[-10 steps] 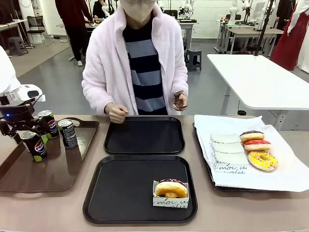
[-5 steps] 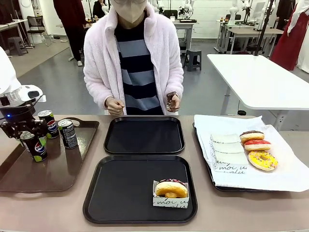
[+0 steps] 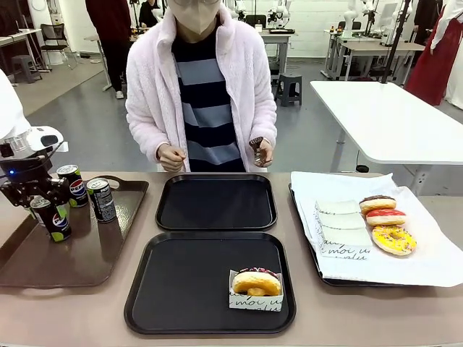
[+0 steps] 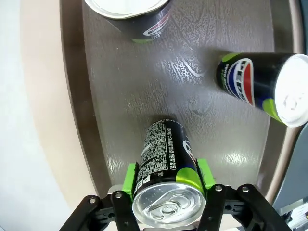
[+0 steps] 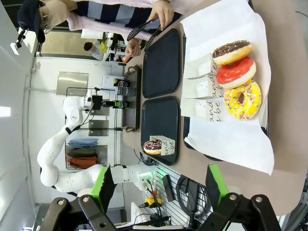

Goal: Set up donuts and drinks on trays.
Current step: Pick up one Pepsi coke and place it on the Flat Tray.

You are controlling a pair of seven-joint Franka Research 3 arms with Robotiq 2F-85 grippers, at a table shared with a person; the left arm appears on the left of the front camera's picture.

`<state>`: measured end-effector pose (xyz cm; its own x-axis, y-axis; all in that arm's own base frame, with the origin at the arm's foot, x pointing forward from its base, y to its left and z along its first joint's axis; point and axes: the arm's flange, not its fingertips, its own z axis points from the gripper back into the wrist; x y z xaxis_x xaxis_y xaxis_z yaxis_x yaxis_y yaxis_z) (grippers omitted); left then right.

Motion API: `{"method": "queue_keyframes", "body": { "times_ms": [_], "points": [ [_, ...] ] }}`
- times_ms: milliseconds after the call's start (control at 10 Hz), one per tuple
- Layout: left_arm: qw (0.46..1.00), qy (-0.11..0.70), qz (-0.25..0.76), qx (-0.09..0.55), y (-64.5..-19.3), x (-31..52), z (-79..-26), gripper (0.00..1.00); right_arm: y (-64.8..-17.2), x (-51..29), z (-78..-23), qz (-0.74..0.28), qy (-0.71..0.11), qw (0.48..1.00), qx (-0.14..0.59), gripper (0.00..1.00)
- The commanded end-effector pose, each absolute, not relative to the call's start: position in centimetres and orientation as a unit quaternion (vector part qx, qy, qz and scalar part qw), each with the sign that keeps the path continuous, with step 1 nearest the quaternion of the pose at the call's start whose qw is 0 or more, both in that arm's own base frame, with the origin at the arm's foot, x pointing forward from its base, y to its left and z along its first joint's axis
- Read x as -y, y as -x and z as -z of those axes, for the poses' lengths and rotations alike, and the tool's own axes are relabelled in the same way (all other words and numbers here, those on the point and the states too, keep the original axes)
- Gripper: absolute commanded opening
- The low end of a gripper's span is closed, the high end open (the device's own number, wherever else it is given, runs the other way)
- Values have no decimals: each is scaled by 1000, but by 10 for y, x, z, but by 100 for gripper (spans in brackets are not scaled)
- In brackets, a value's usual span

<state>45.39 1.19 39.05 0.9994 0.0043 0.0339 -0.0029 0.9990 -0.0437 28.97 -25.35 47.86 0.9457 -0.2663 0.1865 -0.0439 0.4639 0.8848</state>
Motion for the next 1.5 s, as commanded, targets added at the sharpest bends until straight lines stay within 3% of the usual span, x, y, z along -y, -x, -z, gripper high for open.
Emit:
{"method": "queue_keyframes", "body": {
  "times_ms": [0, 400, 1200, 1300, 1400],
  "points": [
    [999, 20, 15, 30, -428, 0, -446, 0, -291, 253, -477, 64, -519, 838, 156, 100],
    [998, -16, 44, 49, -364, 19, -533, 0, -291, 253, -477, 64, -519, 838, 156, 100],
    [998, -6, 42, 47, -356, 18, -540, 0, -291, 253, -477, 64, -519, 838, 156, 100],
    [998, -4, 41, 45, -355, 16, -539, 58, -291, 253, -477, 64, -519, 838, 156, 100],
    [997, 2, 62, 52, -350, 43, -535, 58, -291, 253, -477, 64, -519, 838, 156, 100]
  ]
}}
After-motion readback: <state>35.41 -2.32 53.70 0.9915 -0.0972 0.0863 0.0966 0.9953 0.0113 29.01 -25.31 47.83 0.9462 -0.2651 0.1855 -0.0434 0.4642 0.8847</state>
